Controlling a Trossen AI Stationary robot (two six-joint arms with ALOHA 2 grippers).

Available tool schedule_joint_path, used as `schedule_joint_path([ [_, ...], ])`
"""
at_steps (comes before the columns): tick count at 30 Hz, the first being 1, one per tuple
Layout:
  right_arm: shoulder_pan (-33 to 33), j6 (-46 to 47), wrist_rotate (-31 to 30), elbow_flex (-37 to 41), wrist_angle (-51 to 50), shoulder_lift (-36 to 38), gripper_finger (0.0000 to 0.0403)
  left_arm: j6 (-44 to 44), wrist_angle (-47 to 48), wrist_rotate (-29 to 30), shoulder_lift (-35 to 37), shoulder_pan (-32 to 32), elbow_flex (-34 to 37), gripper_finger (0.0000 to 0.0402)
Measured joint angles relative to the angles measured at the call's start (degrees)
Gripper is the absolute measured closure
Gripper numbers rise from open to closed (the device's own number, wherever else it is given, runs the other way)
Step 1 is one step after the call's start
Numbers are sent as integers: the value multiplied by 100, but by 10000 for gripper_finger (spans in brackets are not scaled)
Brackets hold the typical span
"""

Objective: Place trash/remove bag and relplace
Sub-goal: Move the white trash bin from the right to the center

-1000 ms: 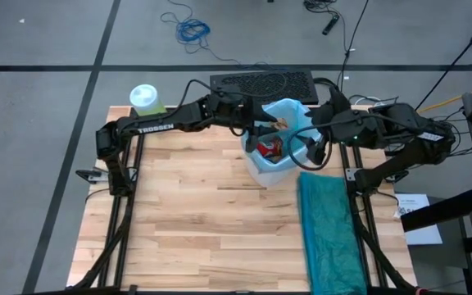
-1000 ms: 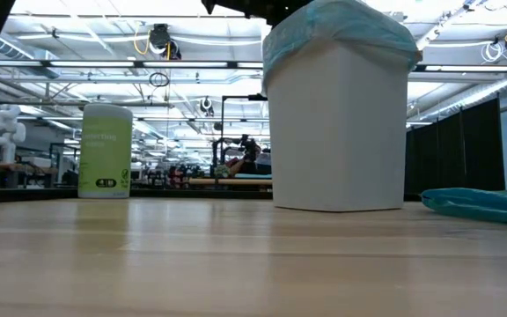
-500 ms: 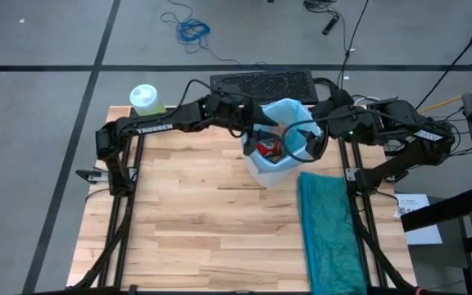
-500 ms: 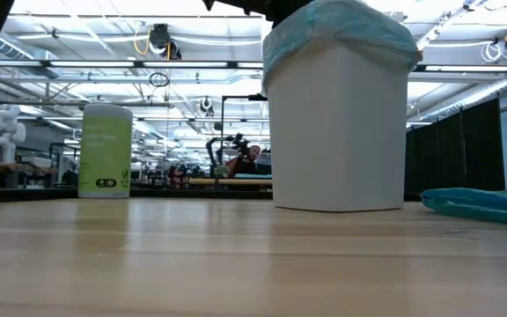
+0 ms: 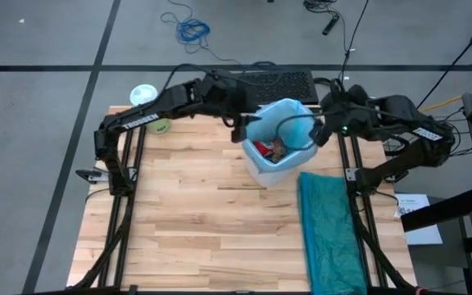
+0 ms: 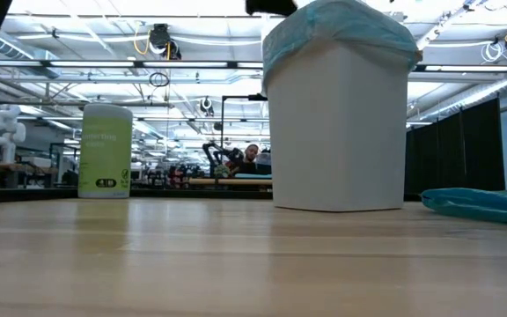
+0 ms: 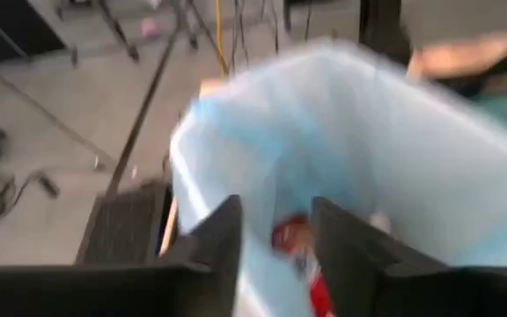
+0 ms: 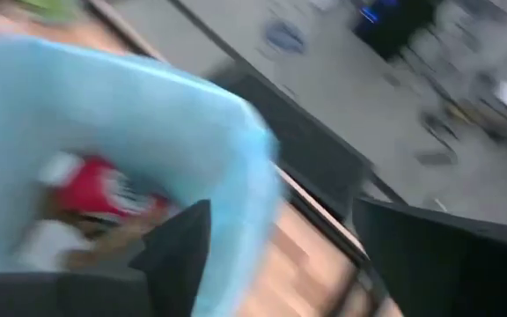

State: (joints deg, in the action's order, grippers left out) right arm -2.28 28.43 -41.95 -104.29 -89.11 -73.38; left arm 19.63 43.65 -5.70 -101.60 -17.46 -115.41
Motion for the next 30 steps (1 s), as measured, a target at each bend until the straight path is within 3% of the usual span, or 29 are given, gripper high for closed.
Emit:
schedule_joint_path([
  [4,-369,194,-153,248,-52,122,213,-73,528,-436,6,-371,237,382],
  [10,-990,168,-158,909,-44,203,383,-433,338,-1653,57,-899,849,400],
  [13,-1263,72,117,1349,219,203,390,-435,-49,-2013,186,-1027,1077,400],
  [19,-1617,-289,822,2140,998,214,401,-578,-307,-1979,380,-1225,1107,401],
  [30,-1637,-1062,2585,2400,2452,277,403,-691,-340,-1954,597,-1442,1107,401],
])
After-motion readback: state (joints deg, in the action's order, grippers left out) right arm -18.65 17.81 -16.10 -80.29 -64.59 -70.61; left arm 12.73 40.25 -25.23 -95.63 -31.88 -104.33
